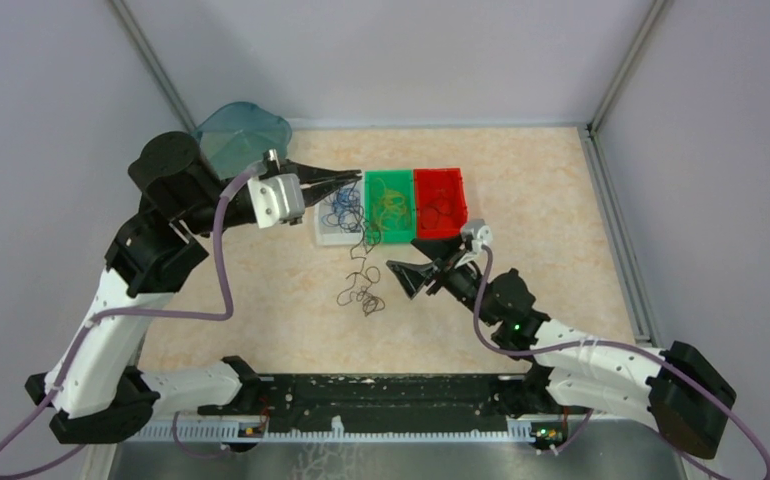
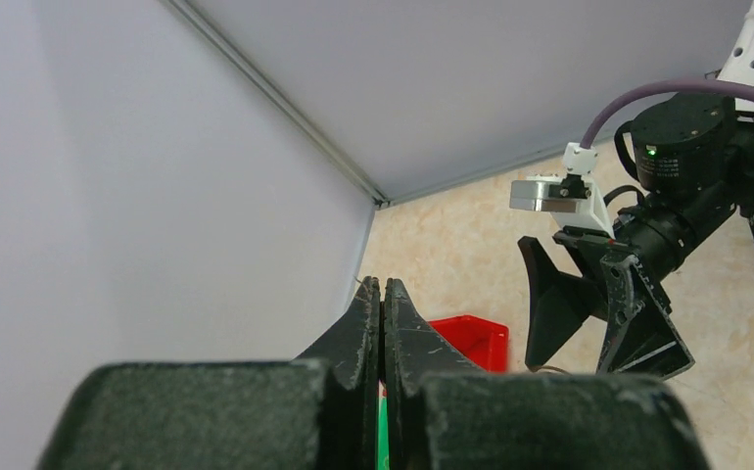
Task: Untangle the cables
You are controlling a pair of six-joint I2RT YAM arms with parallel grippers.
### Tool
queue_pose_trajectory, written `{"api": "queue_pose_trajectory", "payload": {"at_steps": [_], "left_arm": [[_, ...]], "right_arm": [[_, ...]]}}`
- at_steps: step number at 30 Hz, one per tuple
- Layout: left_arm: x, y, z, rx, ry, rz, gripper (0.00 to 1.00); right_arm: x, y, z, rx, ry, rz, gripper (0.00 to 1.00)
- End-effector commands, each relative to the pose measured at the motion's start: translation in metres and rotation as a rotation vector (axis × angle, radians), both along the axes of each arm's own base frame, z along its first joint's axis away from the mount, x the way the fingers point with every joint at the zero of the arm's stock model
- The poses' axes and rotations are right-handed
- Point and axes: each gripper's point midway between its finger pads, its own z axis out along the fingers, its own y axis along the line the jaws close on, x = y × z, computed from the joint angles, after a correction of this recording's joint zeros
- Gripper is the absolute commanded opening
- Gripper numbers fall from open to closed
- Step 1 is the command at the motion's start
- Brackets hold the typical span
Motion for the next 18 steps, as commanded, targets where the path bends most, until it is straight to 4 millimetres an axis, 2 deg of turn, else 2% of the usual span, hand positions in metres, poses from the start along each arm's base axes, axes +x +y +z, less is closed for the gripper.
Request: {"api": "queue_pose_trajectory", "payload": {"at_steps": [1, 10, 15, 18], "left_arm": [[-0.007, 0.001, 0.010, -0.014, -0.036, -0.026, 0.00], [-0.014, 0.002, 0.003, 0.011, -0.020, -0.054, 0.01], [-0.015, 0.001, -0.001, 0.027, -0.014, -0.062, 0.02], [-0.017, 0.002, -0.003, 0.032, -0.008, -0.066, 0.02]], "right_arm": [[-0.007, 0.014, 0.008, -0.077, -0.031, 0.080, 0.82], [-0.010, 0.019, 0.057, -0.033, -0.075, 0.112, 0.79], [-0.006, 0.016, 0.101, 0.028, -0.122, 0.079, 0.78], [-0.004, 0.021, 0.117, 0.041, -0.121, 0.088, 0.75]]}}
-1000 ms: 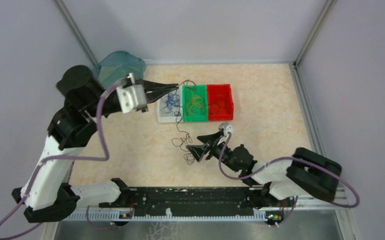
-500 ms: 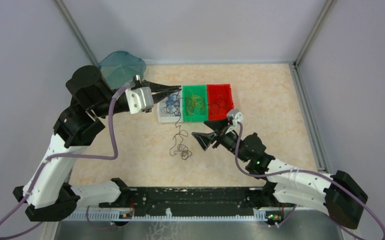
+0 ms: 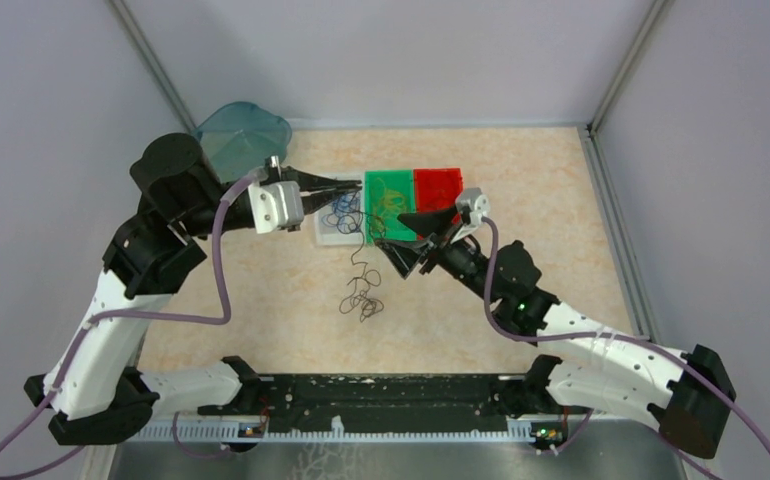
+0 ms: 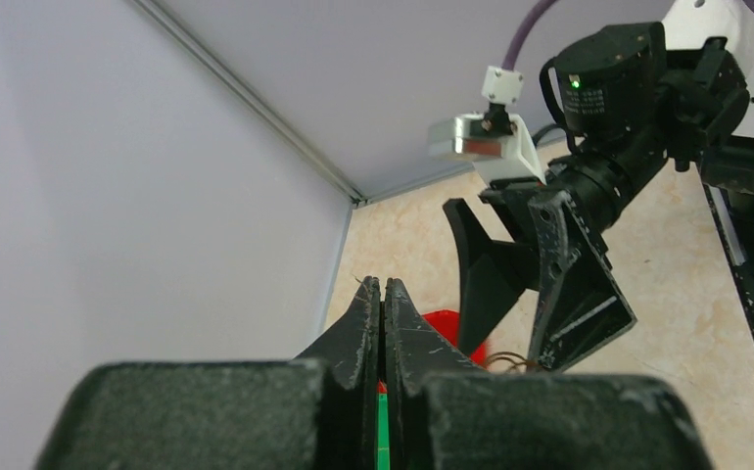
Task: Untangle the cables
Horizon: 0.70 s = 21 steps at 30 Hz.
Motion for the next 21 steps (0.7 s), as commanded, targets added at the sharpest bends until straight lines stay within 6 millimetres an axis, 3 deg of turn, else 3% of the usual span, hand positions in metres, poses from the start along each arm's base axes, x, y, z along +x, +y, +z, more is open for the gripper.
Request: {"api": "queue_pose_trajectory", "payload": {"at_steps": [1, 7, 13, 17, 21], "left_arm": [[-0.012, 0.005, 0.008, -0.007, -0.022, -0.031, 0.03], [-0.014, 0.006, 0.006, -0.004, -0.022, -0.035, 0.03], [-0.015, 0.007, 0.006, -0.005, -0.023, -0.037, 0.04], [-0.016, 0.007, 0.007, -0.007, -0.022, -0.040, 0.04], [-0.018, 0.007, 0.008, -0.010, -0.014, -0.048, 0.04]], "right_arm": [[-0.001, 0.000, 0.056, 0.082, -0.072, 0.008, 0.75], [-0.004, 0.006, 0.062, 0.093, -0.065, 0.044, 0.72], [-0.003, -0.001, 0.067, 0.114, -0.061, 0.016, 0.71], [0.005, -0.014, 0.073, 0.159, -0.033, -0.058, 0.64], [0.000, -0.017, 0.086, 0.226, -0.061, -0.038, 0.66]]}}
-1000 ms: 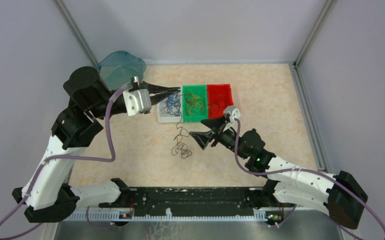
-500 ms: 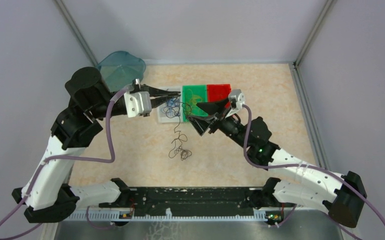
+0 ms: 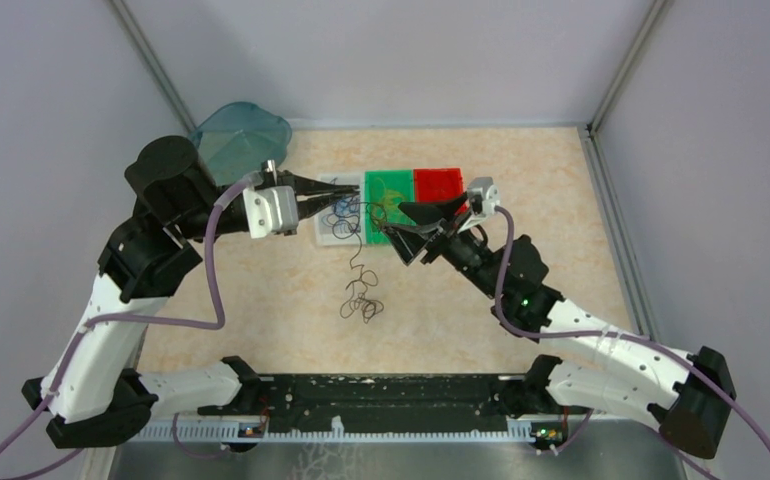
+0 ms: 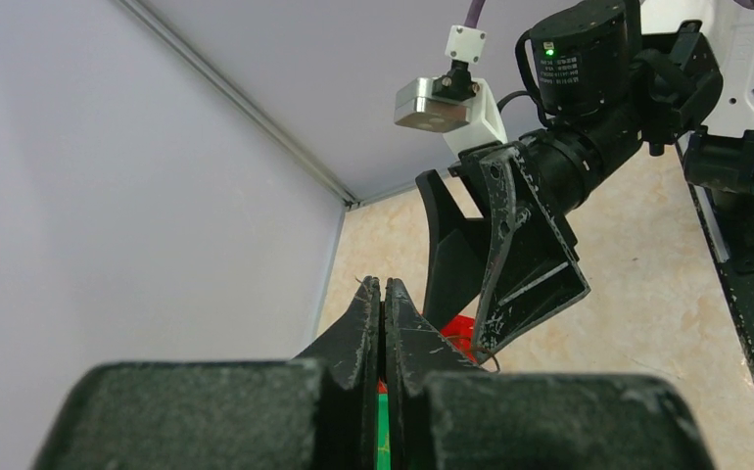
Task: Untangle the cables
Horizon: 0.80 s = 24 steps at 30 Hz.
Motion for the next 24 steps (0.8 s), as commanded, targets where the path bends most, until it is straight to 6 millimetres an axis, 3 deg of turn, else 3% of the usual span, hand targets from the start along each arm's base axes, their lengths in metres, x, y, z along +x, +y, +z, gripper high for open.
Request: {"api": "queue_pose_trajectory", "payload": {"at_steps": [1, 13, 19, 24], "left_arm": [[-0.011, 0.003, 0.009, -0.018, -0.019, -0.032, 0.04], [-0.011, 0.003, 0.009, -0.016, -0.018, -0.030, 0.04], [-0.010, 0.003, 0.008, -0.012, -0.017, -0.029, 0.04], [-0.010, 0.002, 0.007, -0.012, -0.015, -0.033, 0.05]], "right_arm": [[-0.006, -0.012, 0.044, 0.141, -0.061, -0.004, 0.66], [-0.006, -0.007, 0.051, 0.145, -0.042, 0.017, 0.64], [-0.016, -0.003, 0.042, 0.081, -0.032, 0.071, 0.65], [-0.008, 0.000, 0.030, 0.005, 0.008, 0.032, 0.65]]}}
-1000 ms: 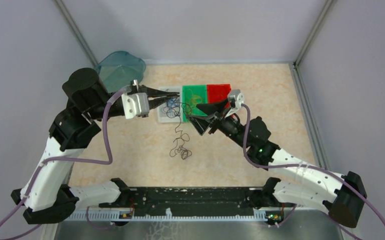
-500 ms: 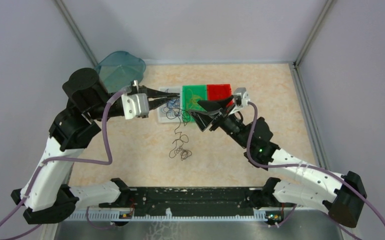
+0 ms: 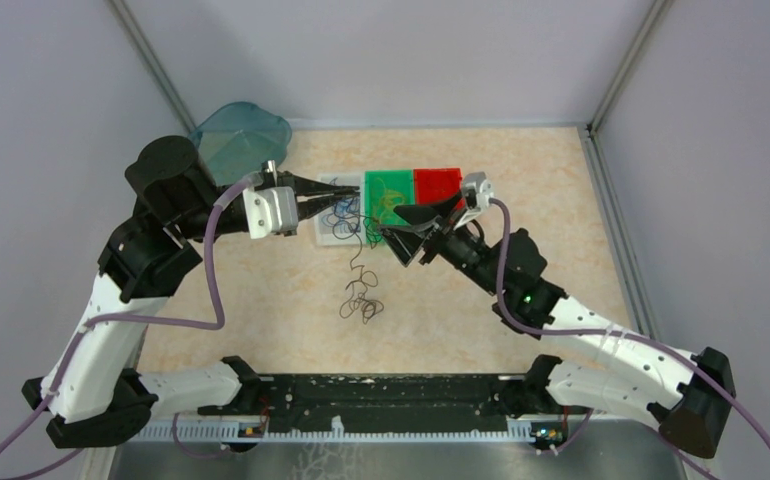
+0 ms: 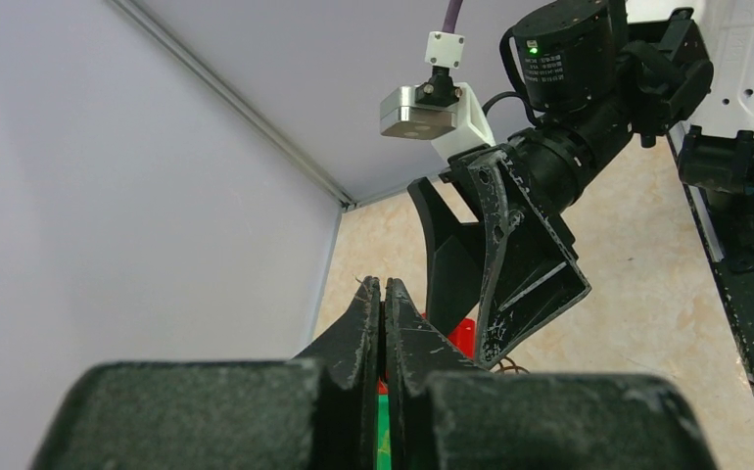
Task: Untangle the cables
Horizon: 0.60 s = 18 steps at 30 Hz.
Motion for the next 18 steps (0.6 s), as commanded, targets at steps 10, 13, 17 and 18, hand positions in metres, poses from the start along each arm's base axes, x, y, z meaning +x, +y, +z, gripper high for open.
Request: {"api": "queue_pose_trajectory", "payload": {"at_steps": [10, 13, 17, 18], "left_arm": [[-0.009, 0.003, 0.010, -0.018, -0.021, -0.025, 0.05], [-0.009, 0.003, 0.011, -0.019, -0.022, -0.028, 0.05], [-0.010, 0.002, 0.011, -0.020, -0.020, -0.032, 0.05], [-0.010, 0.002, 0.012, -0.020, -0.019, -0.034, 0.05]], "right_arm": [[0.010, 0.009, 0.021, -0.042, -0.021, -0.037, 0.60], [0.013, 0.012, 0.018, -0.050, -0.016, -0.045, 0.60], [0.018, 0.016, 0.019, -0.048, -0.020, -0.066, 0.59], [0.018, 0.017, 0.020, -0.047, -0.023, -0.074, 0.58]]}}
